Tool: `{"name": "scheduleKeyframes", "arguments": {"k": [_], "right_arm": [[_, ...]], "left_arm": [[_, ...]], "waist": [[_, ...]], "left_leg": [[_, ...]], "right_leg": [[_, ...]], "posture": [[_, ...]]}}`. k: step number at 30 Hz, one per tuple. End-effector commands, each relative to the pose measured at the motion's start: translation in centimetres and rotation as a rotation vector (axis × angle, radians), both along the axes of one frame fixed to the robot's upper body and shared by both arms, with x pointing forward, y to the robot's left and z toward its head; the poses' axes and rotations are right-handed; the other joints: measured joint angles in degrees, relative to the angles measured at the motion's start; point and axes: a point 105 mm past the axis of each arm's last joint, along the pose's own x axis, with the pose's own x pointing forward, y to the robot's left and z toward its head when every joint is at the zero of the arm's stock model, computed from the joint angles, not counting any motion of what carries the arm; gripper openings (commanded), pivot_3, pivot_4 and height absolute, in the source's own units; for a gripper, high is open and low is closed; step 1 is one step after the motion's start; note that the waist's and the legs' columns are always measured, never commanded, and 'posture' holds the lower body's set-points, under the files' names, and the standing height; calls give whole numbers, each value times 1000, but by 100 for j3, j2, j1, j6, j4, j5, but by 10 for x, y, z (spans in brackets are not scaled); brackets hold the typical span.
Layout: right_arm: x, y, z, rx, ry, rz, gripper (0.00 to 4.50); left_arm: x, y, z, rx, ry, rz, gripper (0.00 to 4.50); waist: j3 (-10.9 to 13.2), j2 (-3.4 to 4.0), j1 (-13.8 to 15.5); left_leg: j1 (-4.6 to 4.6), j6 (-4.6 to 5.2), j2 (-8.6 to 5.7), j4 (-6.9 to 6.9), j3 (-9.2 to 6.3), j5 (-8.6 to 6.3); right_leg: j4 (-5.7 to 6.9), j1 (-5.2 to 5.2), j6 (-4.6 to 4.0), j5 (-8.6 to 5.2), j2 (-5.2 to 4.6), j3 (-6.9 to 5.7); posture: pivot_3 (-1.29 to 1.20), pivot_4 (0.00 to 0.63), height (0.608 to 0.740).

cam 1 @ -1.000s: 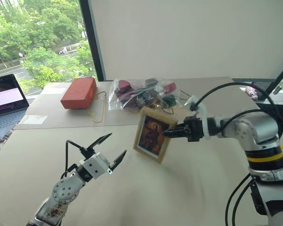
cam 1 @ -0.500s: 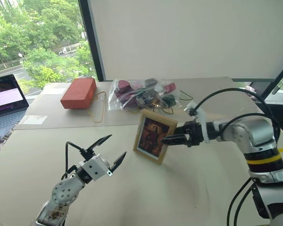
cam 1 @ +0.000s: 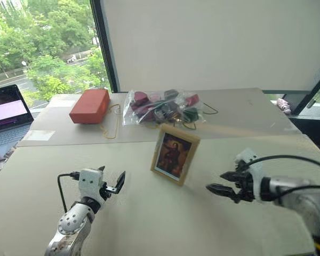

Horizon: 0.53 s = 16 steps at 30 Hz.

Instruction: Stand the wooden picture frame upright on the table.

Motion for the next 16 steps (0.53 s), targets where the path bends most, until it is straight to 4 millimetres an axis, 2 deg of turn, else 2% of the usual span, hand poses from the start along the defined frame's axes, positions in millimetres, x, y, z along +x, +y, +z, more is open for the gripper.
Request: {"name": "scheduleKeyframes", "arguments": {"k": [1,3,5,9,12,16], "right_arm": [[1,-8,9,-39,-290,-250,4422],[-6,-16,0,-5,-390,-469,4422],[-12,-17,-12,-3,-436,-587,4422],[-15,-20,-34,-77,-460,-664,4422],[-15,-25,-35,-66,-484,-708,4422],[-14,-19,-36,-78,-499,-668,4422]], "left_arm": [[-3,11,5,-34,-1,81,4280],[-3,11,-1,-31,16,87,4280],[-2,11,-4,-30,25,90,4280],[-1,11,-5,-25,23,84,4280],[1,12,-5,-27,16,92,4280],[2,8,-3,-14,4,72,4280]], "waist": [[-5,-6,18],[-14,-19,52],[-15,-16,47],[-15,-17,-26],[-15,-16,-20],[-15,-16,-19]], "left_leg": [[8,-2,2,0,-1,1],[3,-14,-1,-5,0,8],[2,-20,0,-7,-3,10],[6,-36,-2,-9,14,16],[20,-35,1,-20,13,16],[19,-34,2,-21,12,15]], "right_leg": [[0,5,-2,-2,4,0],[-3,1,-2,-2,0,2],[-4,-3,-2,-2,0,-1],[-10,-5,-2,-1,-4,13],[-7,1,-9,-5,0,13],[-8,1,-10,-6,0,13]], "posture": [[0,150,740],[0,150,740],[0,150,740],[0,150,740],[0,150,740],[0,150,740]]}}
